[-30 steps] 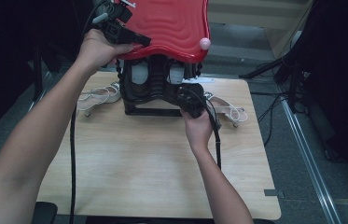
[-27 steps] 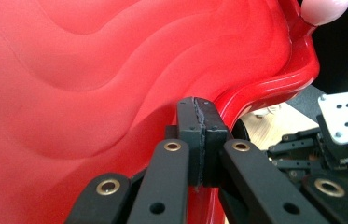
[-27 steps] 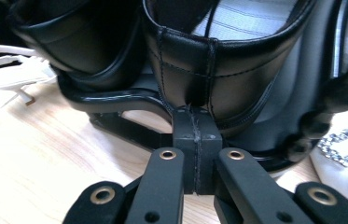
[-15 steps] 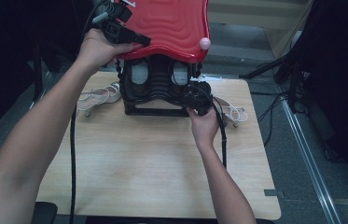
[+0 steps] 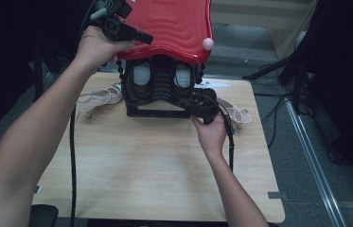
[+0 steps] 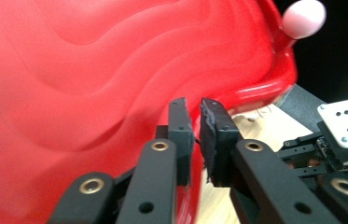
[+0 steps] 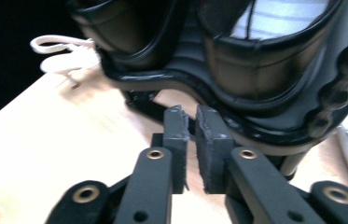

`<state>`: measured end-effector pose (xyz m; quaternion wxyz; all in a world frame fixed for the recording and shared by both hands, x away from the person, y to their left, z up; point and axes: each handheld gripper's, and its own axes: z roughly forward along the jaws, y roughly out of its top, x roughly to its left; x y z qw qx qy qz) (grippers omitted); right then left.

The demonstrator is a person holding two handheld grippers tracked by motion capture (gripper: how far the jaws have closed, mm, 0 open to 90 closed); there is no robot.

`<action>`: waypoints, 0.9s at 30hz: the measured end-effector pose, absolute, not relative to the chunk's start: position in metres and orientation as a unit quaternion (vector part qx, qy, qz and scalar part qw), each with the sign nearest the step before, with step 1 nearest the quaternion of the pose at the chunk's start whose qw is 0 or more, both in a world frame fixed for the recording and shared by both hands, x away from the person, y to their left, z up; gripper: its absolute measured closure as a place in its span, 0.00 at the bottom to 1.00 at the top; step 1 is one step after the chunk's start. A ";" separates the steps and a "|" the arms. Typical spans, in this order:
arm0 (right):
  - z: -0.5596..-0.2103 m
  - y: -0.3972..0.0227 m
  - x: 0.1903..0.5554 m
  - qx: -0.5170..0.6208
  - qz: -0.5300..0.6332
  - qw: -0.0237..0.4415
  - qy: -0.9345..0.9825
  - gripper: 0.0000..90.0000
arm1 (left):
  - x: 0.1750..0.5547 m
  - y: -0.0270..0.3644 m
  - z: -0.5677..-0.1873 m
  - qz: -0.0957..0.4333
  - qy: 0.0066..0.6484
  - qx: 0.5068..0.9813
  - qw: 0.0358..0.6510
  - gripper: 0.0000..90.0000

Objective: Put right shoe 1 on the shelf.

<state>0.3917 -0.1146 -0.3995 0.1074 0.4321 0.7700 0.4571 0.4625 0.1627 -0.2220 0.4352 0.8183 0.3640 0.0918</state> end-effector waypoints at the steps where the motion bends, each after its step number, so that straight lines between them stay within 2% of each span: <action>1: -0.400 -0.115 0.391 0.429 0.458 0.102 0.772 0.90 | 0.460 0.163 -0.221 0.094 0.361 0.820 0.435 0.88; 5: -0.401 -0.117 0.383 0.417 0.462 0.086 0.778 0.82 | 0.449 0.167 -0.220 0.084 0.354 0.823 0.437 0.77; 11: -0.406 -0.121 0.373 0.387 0.476 0.070 0.787 0.73 | 0.430 0.174 -0.223 0.075 0.346 0.823 0.444 0.68; 19: -0.414 -0.119 0.363 0.360 0.473 0.067 0.801 0.70 | 0.407 0.183 -0.233 0.074 0.340 0.827 0.443 0.61; 27: -0.418 -0.118 0.359 0.346 0.478 0.055 0.805 0.69 | 0.386 0.194 -0.247 0.071 0.339 0.825 0.446 0.60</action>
